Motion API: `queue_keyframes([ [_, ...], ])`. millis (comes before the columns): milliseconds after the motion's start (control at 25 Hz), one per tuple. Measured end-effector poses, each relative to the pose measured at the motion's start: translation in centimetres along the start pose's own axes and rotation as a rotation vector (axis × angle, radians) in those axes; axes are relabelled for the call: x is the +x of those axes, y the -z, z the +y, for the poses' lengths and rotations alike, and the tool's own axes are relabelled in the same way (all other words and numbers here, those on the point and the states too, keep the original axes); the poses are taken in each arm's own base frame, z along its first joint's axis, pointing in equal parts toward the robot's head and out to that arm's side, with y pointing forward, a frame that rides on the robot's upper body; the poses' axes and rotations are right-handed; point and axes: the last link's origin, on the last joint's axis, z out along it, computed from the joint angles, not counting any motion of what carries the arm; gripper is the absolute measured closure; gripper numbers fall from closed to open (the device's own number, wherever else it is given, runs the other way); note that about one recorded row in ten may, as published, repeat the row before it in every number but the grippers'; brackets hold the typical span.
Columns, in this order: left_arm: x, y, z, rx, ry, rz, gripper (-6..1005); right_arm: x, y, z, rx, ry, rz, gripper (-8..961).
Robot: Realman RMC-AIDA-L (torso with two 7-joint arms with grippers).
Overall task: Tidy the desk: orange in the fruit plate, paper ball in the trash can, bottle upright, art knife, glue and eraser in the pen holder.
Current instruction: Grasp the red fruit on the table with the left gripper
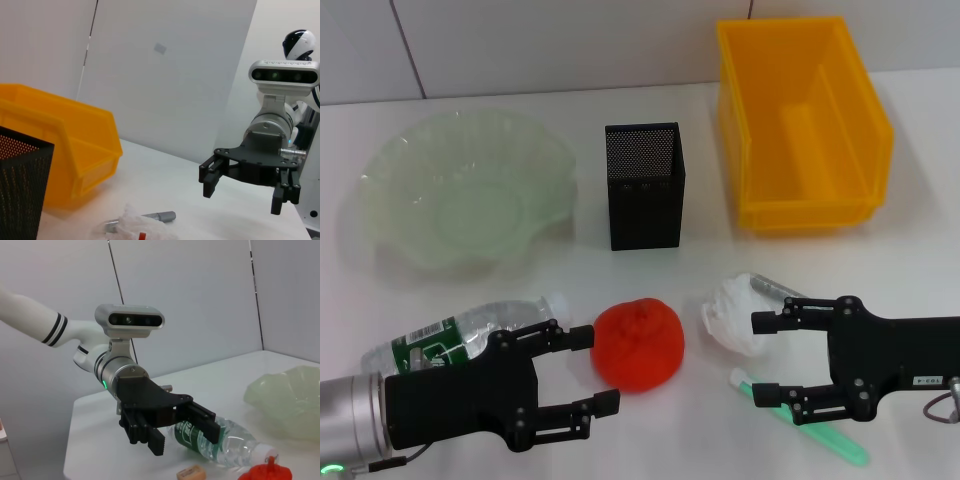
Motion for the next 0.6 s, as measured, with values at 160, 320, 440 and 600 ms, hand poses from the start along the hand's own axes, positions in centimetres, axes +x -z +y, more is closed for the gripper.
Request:
queue_keyframes([
  [160, -0.04, -0.03, 0.02, 0.002, 0.0, 0.001, 200, 0.02, 0.07, 0.0, 0.005, -0.001, -0.003, 178],
  [320, -0.01, -0.04, -0.02, 0.005, 0.0, 0.003, 201, 0.05, 0.11, 0.01, 0.007, -0.003, -0.004, 178],
  [440, 0.17, -0.12, -0.08, 0.006, -0.008, 0.008, 201, 0.1, 0.21, 0.16, 0.004, -0.004, -0.004, 178],
  [600, 0.56, -0.36, 0.01, 0.006, -0.033, 0.021, 201, 0.43, 0.97, 0.78, 0.002, -0.025, -0.008, 178],
])
